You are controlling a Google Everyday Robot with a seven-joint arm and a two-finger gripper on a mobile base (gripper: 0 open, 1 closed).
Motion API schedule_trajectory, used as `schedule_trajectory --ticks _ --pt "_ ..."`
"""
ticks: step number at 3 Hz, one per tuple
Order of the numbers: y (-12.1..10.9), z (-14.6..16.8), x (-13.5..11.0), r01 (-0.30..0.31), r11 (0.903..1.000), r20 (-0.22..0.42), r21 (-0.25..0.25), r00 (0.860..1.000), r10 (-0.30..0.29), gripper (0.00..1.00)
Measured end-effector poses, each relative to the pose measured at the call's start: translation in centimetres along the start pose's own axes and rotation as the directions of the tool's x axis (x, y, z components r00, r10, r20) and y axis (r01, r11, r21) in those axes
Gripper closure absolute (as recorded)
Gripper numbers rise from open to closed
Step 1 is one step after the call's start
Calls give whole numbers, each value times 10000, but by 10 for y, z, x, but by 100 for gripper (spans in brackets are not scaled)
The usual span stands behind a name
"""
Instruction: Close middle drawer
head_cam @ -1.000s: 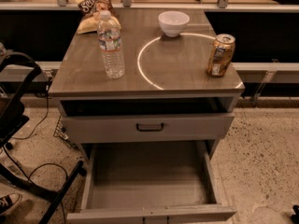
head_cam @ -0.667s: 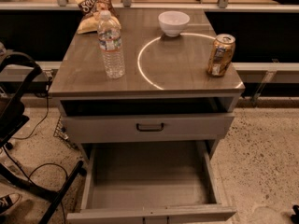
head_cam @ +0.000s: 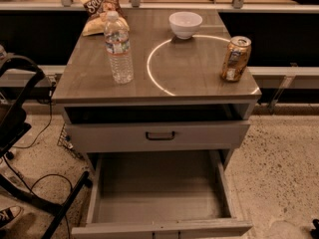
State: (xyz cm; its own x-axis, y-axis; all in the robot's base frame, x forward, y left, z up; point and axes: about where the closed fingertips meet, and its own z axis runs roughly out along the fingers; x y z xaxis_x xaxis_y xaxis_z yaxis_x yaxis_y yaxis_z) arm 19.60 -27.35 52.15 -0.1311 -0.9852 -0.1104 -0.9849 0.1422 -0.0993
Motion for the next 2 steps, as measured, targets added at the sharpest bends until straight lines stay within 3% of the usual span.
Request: schedule_trajectory --ticks 1,2 --pt "1 36 -8 237 9992 411 -315 9989 -224 97" --pt "1 31 -7 210 9995 348 -254 9992 -201 68"
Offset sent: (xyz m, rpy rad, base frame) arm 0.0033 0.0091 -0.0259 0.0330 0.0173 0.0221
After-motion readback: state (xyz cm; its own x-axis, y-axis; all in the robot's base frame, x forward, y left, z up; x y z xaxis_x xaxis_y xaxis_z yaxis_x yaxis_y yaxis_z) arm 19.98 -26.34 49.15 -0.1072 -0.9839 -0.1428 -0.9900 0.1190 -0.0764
